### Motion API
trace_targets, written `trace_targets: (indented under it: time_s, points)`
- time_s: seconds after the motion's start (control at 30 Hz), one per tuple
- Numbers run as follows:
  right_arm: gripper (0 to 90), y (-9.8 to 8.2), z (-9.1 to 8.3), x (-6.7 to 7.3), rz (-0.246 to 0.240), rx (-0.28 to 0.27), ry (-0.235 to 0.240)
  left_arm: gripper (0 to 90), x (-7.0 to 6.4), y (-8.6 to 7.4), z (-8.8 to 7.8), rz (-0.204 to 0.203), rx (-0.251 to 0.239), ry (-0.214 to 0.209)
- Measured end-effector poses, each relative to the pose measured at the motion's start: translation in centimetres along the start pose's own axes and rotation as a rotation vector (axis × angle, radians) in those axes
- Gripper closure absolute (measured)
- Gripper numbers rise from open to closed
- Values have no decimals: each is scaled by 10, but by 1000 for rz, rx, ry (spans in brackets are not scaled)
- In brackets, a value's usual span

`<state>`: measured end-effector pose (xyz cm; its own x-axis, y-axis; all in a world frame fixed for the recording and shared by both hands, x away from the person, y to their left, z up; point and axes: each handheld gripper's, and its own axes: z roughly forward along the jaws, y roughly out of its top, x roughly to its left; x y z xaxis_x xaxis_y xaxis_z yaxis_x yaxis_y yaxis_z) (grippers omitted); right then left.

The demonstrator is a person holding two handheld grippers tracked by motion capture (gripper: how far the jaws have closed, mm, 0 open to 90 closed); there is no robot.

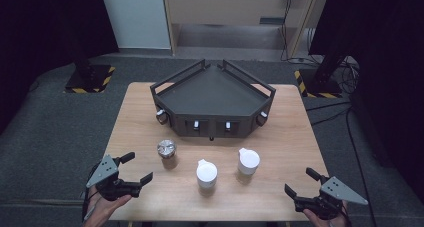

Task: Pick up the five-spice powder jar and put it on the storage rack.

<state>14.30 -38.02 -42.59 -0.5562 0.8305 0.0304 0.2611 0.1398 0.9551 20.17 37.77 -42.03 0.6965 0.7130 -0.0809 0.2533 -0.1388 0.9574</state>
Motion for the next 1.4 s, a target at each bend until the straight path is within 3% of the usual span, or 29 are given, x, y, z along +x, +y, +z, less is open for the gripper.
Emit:
trace_targets:
  time_s: [0.17,0.6,1.13,1.4]
  points:
    - [43,0,0,0,-2,-1,-2,23,14,2,11,-26,-3,-31]
    - [46,0,0,0,0,-3,-2,29,27,11,43,-16,32,-57]
    - [52,-1,-1,0,3,-7,-4,86,32,10,87,-23,68,-61]
    - [54,-1,-1,-1,5,-8,-2,141,33,5,99,-15,71,-54]
